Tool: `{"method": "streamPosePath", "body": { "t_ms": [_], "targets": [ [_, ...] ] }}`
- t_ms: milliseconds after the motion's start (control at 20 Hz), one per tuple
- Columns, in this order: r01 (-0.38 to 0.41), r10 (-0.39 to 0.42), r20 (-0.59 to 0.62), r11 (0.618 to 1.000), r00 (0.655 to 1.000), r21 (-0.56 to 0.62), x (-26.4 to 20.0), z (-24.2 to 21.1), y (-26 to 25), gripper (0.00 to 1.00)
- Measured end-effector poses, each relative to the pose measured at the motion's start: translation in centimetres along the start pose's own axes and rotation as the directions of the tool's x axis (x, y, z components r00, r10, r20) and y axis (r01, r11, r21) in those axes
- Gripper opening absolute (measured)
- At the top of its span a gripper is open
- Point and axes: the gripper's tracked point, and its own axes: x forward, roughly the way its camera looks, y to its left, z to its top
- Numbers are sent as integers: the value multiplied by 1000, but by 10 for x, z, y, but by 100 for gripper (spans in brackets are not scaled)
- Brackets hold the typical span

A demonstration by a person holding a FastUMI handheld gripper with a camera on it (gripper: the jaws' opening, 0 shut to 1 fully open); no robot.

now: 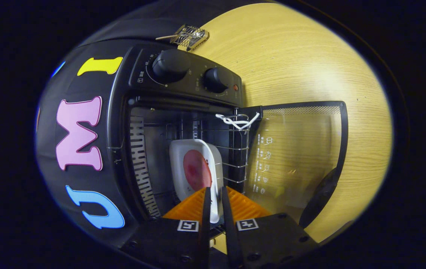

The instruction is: Open the toaster oven, put the food inside, and close the toaster oven door.

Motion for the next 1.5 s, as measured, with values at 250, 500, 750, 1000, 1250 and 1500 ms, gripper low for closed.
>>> {"method": "streamPosePath", "body": {
  "t_ms": [250, 500, 750, 1000, 1250, 1500],
  "targets": [
    [-20, 16, -94, 999, 995, -43, -31, -13, 0, 79],
    [-132, 73, -233, 959, 970, -250, -88, -30, 17, 99],
    [-289, 120, -299, 728, 947, -621, -150, -40, 36, 98],
    [-296, 65, -292, 358, 954, -886, -168, -47, 8, 98],
    [-221, -167, -251, 181, 953, -958, -149, -48, -71, 98],
    [-133, -326, -130, 13, 937, -991, -106, -29, -141, 99]
  ]
}}
